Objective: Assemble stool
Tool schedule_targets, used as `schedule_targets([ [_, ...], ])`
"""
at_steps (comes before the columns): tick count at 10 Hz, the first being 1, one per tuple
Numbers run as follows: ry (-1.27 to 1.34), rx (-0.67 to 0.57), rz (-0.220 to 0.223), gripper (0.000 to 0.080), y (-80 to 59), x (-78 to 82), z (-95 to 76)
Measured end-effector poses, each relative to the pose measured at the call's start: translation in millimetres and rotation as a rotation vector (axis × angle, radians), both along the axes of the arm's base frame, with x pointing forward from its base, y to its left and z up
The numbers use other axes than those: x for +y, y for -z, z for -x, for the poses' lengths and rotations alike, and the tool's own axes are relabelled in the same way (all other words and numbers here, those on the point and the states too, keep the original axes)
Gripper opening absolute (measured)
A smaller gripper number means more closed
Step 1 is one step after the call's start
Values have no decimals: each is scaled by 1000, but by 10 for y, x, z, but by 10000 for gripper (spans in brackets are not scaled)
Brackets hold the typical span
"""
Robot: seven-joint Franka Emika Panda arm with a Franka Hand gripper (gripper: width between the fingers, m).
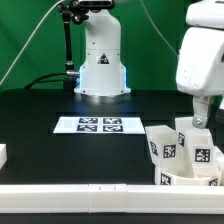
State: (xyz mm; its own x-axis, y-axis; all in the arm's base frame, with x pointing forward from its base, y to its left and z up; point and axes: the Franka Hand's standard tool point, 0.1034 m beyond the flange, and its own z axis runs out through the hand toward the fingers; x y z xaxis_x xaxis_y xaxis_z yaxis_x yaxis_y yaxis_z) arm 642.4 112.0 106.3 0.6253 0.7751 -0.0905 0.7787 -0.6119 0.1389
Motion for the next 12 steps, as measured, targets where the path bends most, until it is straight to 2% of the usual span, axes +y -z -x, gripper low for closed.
schedule_targets([
  [1, -35, 5, 5, 649, 2, -6, -2],
  [4, -362, 63, 60, 649, 32, 2, -56],
  [7, -511, 105, 94, 649, 78, -36, -67],
  [11, -486, 111, 95, 649, 139, -83, -51],
  [12, -474, 111, 94, 553, 155, -79, -44],
])
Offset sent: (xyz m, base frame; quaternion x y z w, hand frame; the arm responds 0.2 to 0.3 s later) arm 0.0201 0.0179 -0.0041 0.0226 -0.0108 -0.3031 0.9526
